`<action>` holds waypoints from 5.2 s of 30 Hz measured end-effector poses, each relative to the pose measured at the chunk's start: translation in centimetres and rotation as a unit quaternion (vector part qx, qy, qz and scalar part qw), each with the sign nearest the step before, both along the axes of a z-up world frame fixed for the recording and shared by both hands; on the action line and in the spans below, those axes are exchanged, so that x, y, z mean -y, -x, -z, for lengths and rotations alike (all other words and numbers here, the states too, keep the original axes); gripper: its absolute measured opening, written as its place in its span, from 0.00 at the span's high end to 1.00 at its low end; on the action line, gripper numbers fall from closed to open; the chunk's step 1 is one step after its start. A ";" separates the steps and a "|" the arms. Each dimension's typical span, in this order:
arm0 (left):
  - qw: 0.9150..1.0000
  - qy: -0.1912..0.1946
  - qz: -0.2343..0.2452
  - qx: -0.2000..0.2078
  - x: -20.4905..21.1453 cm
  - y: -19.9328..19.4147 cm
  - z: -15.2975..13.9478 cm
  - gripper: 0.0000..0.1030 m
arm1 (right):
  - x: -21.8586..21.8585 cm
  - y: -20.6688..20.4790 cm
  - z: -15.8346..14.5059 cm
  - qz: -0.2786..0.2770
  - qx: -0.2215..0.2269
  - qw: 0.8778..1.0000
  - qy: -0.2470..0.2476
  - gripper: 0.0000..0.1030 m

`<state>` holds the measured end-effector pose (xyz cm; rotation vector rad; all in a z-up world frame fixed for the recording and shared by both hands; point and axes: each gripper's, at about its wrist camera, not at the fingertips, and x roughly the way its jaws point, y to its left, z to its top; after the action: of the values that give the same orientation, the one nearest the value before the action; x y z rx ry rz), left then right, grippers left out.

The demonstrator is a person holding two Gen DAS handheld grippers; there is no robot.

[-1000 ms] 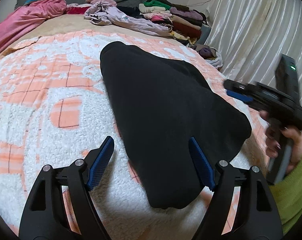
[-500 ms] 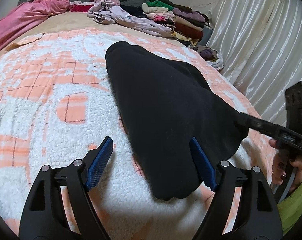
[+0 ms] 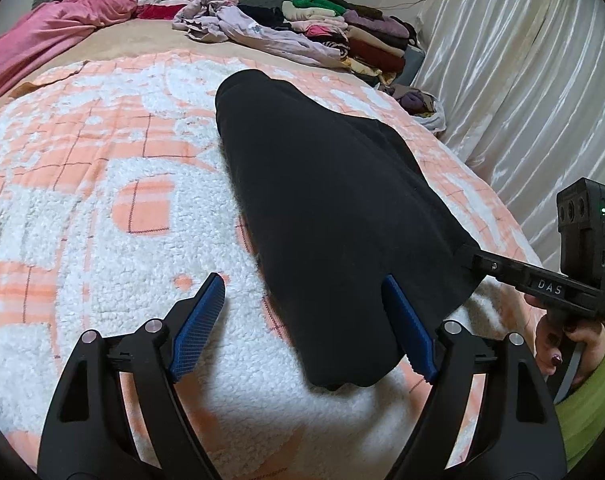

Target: Fold small clothes

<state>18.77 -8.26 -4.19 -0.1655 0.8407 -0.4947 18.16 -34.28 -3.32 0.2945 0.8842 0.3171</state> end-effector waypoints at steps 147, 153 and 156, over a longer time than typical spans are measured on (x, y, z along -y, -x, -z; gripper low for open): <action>0.989 -0.069 -0.098 0.083 -1.9 9.5 -7.1 0.09 | -2.9 9.5 -7.7 0.051 0.163 0.981 0.086 0.04; 0.990 -0.068 -0.096 0.072 -1.8 10.7 -5.9 0.09 | -3.1 11.0 -5.7 0.055 0.137 0.985 0.085 0.04; 0.991 -0.068 -0.096 0.066 -1.9 11.1 -5.1 0.09 | -3.4 11.4 -4.7 0.049 0.123 0.987 0.096 0.04</action>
<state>7.64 -6.37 0.96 -0.0857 0.7180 -0.2628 6.79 -30.88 1.36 0.1169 0.6474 0.1705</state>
